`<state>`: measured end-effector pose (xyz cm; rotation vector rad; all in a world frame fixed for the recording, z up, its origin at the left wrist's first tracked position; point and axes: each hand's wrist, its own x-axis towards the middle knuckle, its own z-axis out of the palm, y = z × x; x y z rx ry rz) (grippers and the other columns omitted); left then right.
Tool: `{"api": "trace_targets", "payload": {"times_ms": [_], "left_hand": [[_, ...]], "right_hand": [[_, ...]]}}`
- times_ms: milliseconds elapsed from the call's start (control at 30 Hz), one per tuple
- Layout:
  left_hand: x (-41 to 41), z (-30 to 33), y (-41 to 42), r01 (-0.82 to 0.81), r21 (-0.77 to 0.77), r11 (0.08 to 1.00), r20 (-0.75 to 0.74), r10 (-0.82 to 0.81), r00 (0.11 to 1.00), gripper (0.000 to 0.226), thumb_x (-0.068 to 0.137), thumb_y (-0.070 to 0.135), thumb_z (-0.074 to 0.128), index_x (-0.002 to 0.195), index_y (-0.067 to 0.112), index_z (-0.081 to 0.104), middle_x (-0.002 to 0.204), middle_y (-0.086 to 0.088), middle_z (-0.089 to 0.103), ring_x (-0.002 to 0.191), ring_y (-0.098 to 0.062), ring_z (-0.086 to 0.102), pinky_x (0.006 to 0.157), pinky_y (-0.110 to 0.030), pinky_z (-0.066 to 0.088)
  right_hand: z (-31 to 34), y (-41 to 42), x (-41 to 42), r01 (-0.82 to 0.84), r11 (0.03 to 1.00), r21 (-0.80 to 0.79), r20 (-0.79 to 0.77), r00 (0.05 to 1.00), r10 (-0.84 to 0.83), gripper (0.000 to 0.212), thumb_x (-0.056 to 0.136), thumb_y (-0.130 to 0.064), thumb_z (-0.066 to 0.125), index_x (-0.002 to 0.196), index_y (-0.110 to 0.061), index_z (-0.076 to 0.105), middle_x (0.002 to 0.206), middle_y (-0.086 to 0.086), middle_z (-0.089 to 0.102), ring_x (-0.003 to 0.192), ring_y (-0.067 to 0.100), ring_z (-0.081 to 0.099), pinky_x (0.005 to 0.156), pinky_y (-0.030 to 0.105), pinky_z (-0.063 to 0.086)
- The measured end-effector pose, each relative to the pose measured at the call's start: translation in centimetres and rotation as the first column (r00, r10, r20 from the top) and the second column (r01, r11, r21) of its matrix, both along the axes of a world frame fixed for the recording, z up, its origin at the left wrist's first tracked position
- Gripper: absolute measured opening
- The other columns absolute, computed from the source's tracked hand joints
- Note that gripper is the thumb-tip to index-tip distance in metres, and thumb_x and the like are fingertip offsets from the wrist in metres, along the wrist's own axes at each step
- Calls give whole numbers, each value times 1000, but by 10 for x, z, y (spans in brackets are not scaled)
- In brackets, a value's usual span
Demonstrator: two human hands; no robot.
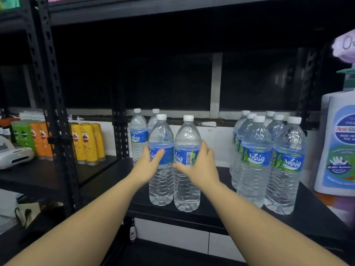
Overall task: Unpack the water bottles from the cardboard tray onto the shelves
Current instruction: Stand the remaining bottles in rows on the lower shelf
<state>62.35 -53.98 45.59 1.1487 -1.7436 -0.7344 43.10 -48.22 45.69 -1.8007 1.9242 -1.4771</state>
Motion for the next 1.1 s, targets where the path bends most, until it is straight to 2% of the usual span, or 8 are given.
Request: {"api": "trace_targets", "payload": {"times_ms": [100, 167, 267, 567, 667, 800, 1033, 1100], "left_hand": [[11, -27, 3, 72, 73, 995, 8, -73, 997, 91, 82, 51, 75, 158, 40, 25, 143, 15, 59, 129, -11, 59, 113, -41, 44], [17, -43, 4, 98, 93, 991, 63, -104, 993, 100, 69, 35, 78, 155, 42, 27, 133, 18, 64, 119, -4, 64, 111, -43, 48], [20, -59, 3, 114, 95, 989, 65, -121, 991, 102, 66, 27, 82, 152, 43, 29, 128, 21, 67, 114, 1, 67, 109, -41, 51], [14, -75, 0, 8, 5, 1000, 54, -8, 998, 101, 54, 51, 97, 138, 32, 45, 132, 12, 61, 120, -4, 62, 105, -40, 53], [9, -80, 2, 40, 49, 998, 23, -41, 999, 103, 61, 42, 94, 146, 30, 37, 128, 16, 63, 116, -2, 64, 104, -37, 51], [9, -90, 0, 35, 62, 997, -22, -33, 999, 104, 60, 43, 91, 148, 33, 36, 126, 18, 68, 115, -1, 66, 105, -38, 52], [6, -97, -5, -2, 26, 1000, -9, 2, 1000, 95, 61, 39, 99, 138, 27, 45, 130, 14, 63, 115, 2, 63, 92, -23, 51], [6, -98, -9, -11, 17, 1000, 14, 11, 1000, 95, 58, 45, 98, 136, 28, 46, 129, 14, 63, 115, -1, 63, 96, -29, 53]], "right_hand": [[-42, 4, -1, 15, 994, 108, 33, 999, -18, 107, 54, -59, 94, 138, -23, 40, 122, -2, 43, 121, 21, 52, 101, 40, 51], [-63, 7, -1, 31, 988, 154, 36, 999, -37, 101, 51, -59, 95, 130, -21, 44, 120, -2, 44, 118, 22, 55, 96, 40, 53], [-79, 6, 1, 38, 986, 165, 57, 997, -48, 97, 49, -57, 96, 124, -21, 46, 117, -2, 47, 115, 20, 56, 92, 38, 53], [-90, 9, -5, -92, 986, 143, 257, 965, 52, 94, 61, -41, 94, 135, -27, 37, 113, -10, 69, 93, 2, 67, 71, 21, 51], [-95, 13, -10, -138, 978, 153, 261, 961, 94, 89, 59, -39, 94, 128, -29, 40, 118, -11, 66, 100, 0, 64, 75, 19, 49], [-102, 14, -11, -120, 987, 104, 209, 973, 96, 101, 52, -42, 96, 137, -30, 45, 125, -9, 49, 113, 8, 54, 92, 28, 47], [-106, 12, -13, -127, 987, 101, 246, 964, 99, 104, 49, -49, 97, 136, -33, 40, 125, -15, 61, 109, 5, 64, 89, 29, 53], [-107, 11, -14, -118, 985, 127, 239, 967, 85, 98, 50, -49, 98, 129, -32, 42, 121, -14, 65, 105, 5, 66, 86, 29, 55]]}}
